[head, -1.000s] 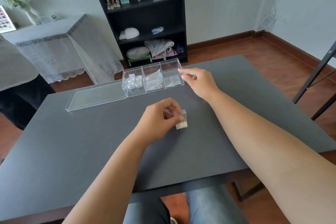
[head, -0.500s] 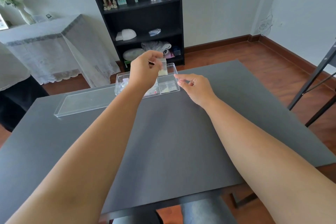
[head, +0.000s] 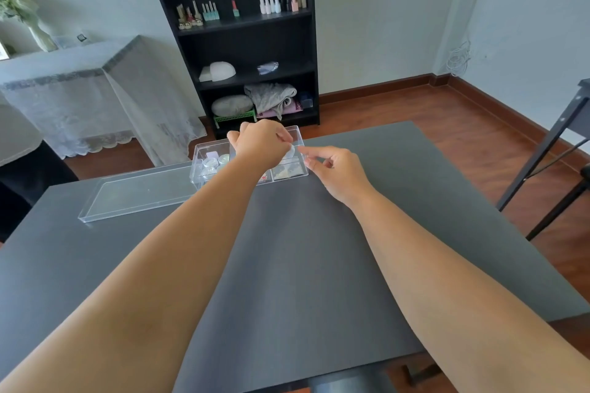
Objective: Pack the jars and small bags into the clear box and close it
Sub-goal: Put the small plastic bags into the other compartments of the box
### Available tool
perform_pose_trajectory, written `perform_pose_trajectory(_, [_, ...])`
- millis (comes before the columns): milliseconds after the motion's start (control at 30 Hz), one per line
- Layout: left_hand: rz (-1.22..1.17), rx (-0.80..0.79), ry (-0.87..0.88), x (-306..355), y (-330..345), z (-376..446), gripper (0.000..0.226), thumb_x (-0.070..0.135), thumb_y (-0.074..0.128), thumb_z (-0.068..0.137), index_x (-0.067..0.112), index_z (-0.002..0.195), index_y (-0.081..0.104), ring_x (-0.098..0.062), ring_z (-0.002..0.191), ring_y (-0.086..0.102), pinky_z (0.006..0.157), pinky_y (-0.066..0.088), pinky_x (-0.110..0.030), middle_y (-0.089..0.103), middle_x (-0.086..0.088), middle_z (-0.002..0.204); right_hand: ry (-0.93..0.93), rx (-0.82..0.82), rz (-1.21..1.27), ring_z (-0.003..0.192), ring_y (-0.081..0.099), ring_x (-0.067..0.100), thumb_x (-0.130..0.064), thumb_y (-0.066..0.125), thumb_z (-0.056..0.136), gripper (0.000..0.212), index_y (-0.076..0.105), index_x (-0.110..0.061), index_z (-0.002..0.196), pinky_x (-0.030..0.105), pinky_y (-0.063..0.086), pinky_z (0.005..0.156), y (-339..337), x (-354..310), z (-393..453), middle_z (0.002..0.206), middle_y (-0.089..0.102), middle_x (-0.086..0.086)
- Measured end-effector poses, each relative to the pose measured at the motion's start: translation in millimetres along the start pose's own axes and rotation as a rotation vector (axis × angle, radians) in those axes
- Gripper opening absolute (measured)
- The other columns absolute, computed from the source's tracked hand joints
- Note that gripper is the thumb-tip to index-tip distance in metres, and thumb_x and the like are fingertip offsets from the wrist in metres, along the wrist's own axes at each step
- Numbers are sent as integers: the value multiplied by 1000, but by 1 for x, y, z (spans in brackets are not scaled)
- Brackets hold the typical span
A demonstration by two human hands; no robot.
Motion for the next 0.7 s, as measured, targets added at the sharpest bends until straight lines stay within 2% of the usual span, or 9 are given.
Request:
perform_pose_trajectory(133, [159, -24, 11, 1, 0, 4, 19, 23, 55, 79, 37, 73, 66, -22, 96, 35, 76, 21, -39, 68, 11, 80, -6, -2, -2, 54, 41, 5, -27, 60, 93, 26, 70, -36, 116, 9, 42, 59, 0, 0, -1, 90, 67, -21])
perform_pose_trajectory(233, [355, -81, 73, 6, -4, 8, 19, 25, 56, 80, 37, 84, 70, -25, 97, 31, 76, 23, -38, 66, 7, 83, 3, 0, 9, 52, 41, 3, -27, 61, 92, 26, 70, -37, 114, 9, 42, 59, -1, 1, 0, 87, 68, -20])
perform_pose_trajectory(367, [495, -119, 133, 8, -10, 10, 15, 27, 60, 81, 29, 86, 74, -25, 97, 30, 78, 26, -35, 61, 5, 92, 10, 2, -12, 52, 44, 0, -27, 60, 92, 26, 70, -38, 114, 6, 39, 58, 0, 2, 0, 89, 69, -19])
perform_pose_trajectory(500, [340, -90, 139, 1, -26, 4, 18, 31, 57, 84, 35, 86, 75, -26, 100, 34, 78, 28, -34, 63, 6, 93, -1, 2, -15, 51, 44, -1, -26, 60, 93, 26, 70, -38, 115, 4, 38, 58, 0, 3, 0, 91, 68, -21])
perform_pose_trajectory(600, [96, -19, 114, -14, -44, -6, 20, 36, 53, 83, 39, 83, 74, -27, 100, 37, 78, 31, -36, 65, 10, 87, -7, 7, -13, 53, 45, -1, -24, 60, 93, 27, 70, -37, 114, 4, 38, 61, 1, 3, -1, 88, 66, -24])
perform_pose_trajectory(700, [-26, 55, 78, -44, -65, -17, 18, 38, 53, 83, 39, 78, 70, -28, 100, 43, 79, 40, -38, 66, 14, 79, -24, 28, -26, 57, 47, 1, -24, 60, 92, 28, 69, -36, 117, 7, 38, 63, 0, 4, -3, 92, 65, -23])
Point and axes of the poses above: each hand's wrist, its own z-axis towards the middle knuckle, its own y-axis out of the palm, x = y × z, the point moved 1 cm from there along z, towards the middle knuckle
